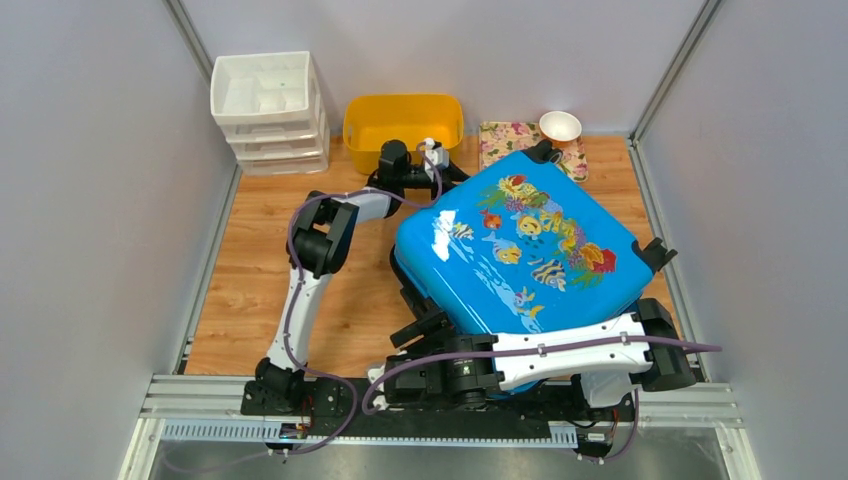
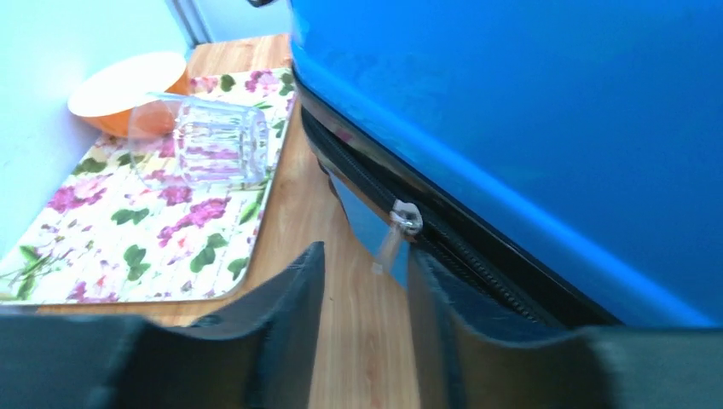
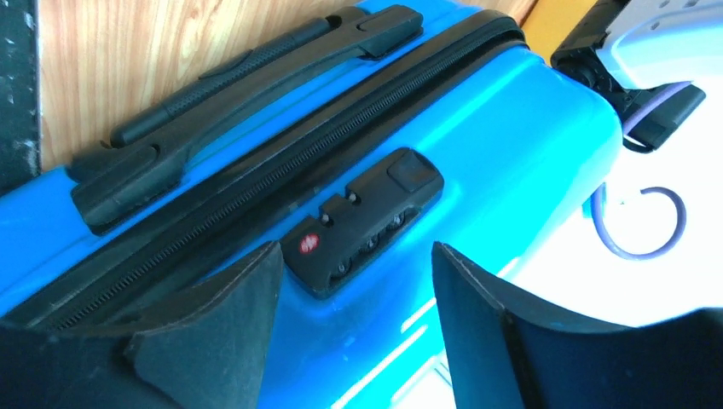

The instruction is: Open, take out, and arrange the luggage

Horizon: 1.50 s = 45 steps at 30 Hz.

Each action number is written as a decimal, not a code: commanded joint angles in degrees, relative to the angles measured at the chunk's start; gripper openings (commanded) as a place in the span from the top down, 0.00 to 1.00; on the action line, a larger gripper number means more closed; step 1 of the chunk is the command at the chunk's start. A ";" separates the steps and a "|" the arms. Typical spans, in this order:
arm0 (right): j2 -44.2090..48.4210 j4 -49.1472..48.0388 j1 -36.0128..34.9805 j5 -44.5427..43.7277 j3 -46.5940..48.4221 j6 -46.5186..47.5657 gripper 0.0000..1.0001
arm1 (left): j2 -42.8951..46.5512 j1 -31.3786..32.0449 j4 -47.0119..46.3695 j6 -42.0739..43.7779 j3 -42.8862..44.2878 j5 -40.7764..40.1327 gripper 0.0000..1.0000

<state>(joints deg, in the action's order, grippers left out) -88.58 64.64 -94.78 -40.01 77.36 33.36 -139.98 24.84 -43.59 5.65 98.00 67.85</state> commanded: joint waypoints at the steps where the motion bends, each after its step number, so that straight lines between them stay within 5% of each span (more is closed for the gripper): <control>1: 3.76 6.73 0.74 -7.62 3.31 1.09 0.30 | 6.97 -1.46 -2.91 -3.20 -4.18 -3.34 0.27; 8: 2.27 7.33 0.83 -6.05 13.50 -1.62 0.25 | 18.07 -8.40 9.30 -2.04 -11.86 -5.45 0.21; 9: 2.18 7.69 0.83 -5.26 14.73 -2.16 0.06 | 19.21 -9.97 12.27 -2.13 -12.38 -5.63 0.21; 15: 0.95 8.83 5.55 -1.04 29.92 -6.37 0.04 | 31.25 -12.45 24.93 5.85 -21.17 -8.87 0.20; 21: 5.68 9.19 32.34 7.83 35.14 -11.12 0.04 | 43.73 -14.20 30.04 1.13 -34.52 -13.18 0.20; 25: 10.69 7.09 64.17 23.87 35.06 -11.22 0.04 | 54.17 -15.61 34.01 -2.56 -43.91 -18.27 0.20; 31: 10.19 3.83 101.20 44.61 30.57 -8.14 0.04 | 67.79 -16.23 43.23 -8.11 -52.90 -25.49 0.20; 37: 0.36 6.19 115.77 52.57 29.78 -2.52 0.06 | 78.96 -16.23 53.95 -13.99 -60.81 -26.82 0.23; 45: -0.29 8.66 116.76 53.55 17.84 1.80 0.09 | 86.55 -16.23 53.43 -14.10 -68.21 -26.36 0.23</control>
<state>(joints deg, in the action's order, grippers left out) -91.72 71.31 21.96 10.85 100.12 32.49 -54.83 8.64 9.04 -8.86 28.88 42.11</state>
